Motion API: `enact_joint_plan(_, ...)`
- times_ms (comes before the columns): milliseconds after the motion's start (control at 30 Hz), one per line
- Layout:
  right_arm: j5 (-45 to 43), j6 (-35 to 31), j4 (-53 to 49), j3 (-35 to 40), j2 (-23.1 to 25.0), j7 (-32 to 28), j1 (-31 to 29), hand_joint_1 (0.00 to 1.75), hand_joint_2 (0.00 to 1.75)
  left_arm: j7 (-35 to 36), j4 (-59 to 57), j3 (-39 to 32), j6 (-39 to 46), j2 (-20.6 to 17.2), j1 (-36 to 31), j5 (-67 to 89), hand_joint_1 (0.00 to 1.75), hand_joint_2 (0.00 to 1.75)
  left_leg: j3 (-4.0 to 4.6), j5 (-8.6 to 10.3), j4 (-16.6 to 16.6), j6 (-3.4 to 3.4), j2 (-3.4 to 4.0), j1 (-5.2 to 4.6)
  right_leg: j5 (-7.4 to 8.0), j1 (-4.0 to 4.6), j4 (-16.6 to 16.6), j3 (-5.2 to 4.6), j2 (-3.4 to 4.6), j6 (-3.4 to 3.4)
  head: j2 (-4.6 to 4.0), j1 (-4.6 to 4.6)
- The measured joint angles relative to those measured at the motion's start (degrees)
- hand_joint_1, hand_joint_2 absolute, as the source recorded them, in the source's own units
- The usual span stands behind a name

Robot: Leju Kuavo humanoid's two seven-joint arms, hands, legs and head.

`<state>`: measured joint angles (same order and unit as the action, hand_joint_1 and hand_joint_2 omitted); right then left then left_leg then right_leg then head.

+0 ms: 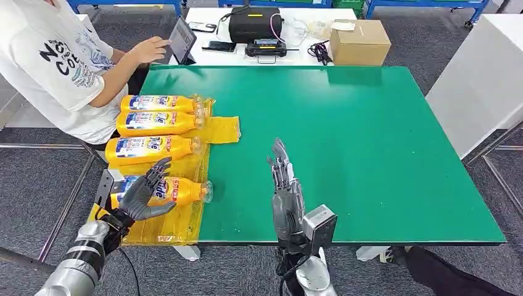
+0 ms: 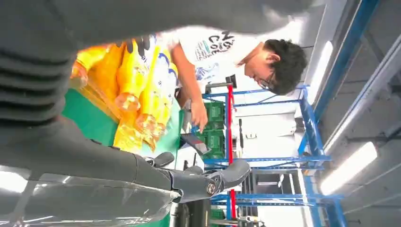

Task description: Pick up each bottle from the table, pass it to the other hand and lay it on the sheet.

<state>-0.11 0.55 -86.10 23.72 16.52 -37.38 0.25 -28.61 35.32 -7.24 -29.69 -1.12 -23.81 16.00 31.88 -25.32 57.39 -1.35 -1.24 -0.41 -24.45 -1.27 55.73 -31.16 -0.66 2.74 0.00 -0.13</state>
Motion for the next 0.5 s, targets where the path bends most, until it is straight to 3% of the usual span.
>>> enact_joint_plan(300, -0.24, 0.0, 0.81, -0.72, 0.0, 0.74, 0.02, 0.0, 1.75, 0.92, 2.1, 3.46, 9.32, 0.94, 1.37, 2.17, 0.0, 1.75, -0.28, -0.17, -0.02, 0.04, 0.03, 0.0, -0.06, 0.01, -0.04, -0.02, 0.02, -0.11, 0.0, 0.02)
enact_joint_plan(333, -0.11, -0.04, 0.88, -0.79, 0.0, 0.79, 0.01, 0.0, 0.0, 0.92, 2.1, 3.63, 9.34, 0.96, 1.46, 1.84, 0.0, 1.75, -0.38, -0.23, -0.03, 0.07, 0.02, 0.01, -0.14, 0.03, -0.04, -0.11, 0.02, -0.19, 0.0, 0.02)
enact_joint_plan(500, 1.09, -1.14, 0.85, -0.98, 0.0, 0.68, 0.06, 0.0, 0.0, -0.7, 2.43, 3.76, 9.6, 1.44, 2.12, -2.16, 0.0, 1.75, -0.67, -0.29, -0.01, 0.06, 0.05, 0.04, -0.17, 0.07, -0.03, -0.01, 0.03, -0.22, 0.0, 0.02)
